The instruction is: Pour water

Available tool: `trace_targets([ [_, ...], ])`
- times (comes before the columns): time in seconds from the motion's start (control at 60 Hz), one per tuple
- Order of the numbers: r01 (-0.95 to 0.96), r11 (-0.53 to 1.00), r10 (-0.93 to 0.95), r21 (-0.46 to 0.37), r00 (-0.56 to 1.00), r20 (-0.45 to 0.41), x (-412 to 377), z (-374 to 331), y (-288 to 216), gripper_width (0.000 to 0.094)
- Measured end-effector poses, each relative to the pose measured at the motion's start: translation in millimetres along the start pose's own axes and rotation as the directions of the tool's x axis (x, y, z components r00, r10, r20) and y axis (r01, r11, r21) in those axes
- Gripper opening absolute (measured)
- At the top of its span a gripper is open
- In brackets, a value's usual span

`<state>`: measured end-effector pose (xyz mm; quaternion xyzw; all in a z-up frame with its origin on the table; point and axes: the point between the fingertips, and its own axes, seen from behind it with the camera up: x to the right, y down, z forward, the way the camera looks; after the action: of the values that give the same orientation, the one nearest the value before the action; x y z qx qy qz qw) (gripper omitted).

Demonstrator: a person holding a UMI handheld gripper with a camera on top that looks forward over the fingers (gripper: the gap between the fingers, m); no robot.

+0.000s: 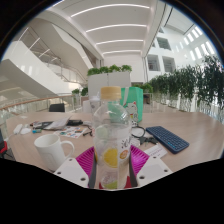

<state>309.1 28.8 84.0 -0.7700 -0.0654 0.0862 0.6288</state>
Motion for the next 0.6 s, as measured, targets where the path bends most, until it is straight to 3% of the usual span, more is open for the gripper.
trace_targets([
  [0.117,0.004,1.0,-0.004,0.015,1.0,-0.008,-3,1,0,0.0517],
  [0.217,-0.01,0.998,0.008,-0.057,1.0,-0.025,1,-2,8,0.0584],
  [0.35,-0.029,0.983,0.021,-0.181,0.999,-0.045,-3,-21,23,0.0842],
  [0.6,-0.034,0.974,0.012,-0.225,0.995,-0.1,-48,-122,-6,0.0837],
])
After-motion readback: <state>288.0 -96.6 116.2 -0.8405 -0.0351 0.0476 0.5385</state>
